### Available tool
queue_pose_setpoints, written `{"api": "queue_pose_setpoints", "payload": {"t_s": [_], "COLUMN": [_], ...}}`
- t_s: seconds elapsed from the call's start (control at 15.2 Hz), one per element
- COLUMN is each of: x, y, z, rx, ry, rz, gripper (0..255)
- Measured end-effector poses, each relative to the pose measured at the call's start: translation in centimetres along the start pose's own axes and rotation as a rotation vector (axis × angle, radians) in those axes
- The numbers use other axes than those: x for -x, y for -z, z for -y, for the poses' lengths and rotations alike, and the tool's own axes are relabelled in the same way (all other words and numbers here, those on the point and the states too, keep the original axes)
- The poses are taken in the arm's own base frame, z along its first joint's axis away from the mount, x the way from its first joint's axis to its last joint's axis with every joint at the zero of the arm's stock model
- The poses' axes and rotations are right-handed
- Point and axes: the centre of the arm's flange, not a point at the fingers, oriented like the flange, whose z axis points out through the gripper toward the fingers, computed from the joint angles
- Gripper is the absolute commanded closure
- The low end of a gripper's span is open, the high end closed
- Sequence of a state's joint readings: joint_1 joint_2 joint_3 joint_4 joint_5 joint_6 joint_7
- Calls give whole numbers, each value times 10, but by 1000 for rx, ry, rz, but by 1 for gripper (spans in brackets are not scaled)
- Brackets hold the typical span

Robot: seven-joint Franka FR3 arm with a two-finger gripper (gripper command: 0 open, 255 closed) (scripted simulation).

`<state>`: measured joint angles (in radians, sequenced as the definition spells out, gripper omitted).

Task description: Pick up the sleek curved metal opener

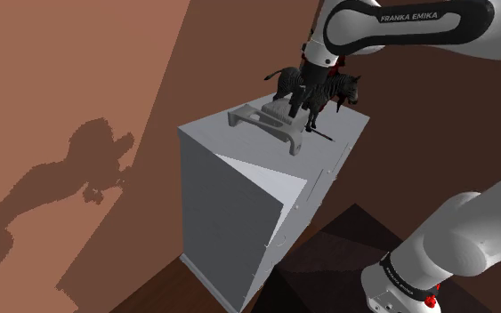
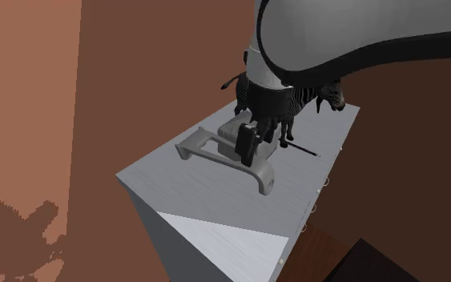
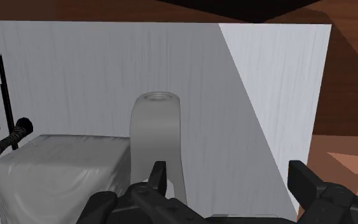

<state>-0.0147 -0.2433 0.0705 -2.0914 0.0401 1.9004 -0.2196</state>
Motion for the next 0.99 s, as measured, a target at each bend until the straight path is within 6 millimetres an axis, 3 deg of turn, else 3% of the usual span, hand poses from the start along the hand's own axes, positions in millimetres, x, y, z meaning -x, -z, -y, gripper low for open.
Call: {"api": "queue_pose_setpoints", "payload": {"t_s": [0.79, 0.99], "x": [-138, -149], "y": [-87, -103], "z": [-27, -30], "rx": [50, 55], "ry": [53, 58], "rz": [52, 57], "gripper": [0, 0]}}
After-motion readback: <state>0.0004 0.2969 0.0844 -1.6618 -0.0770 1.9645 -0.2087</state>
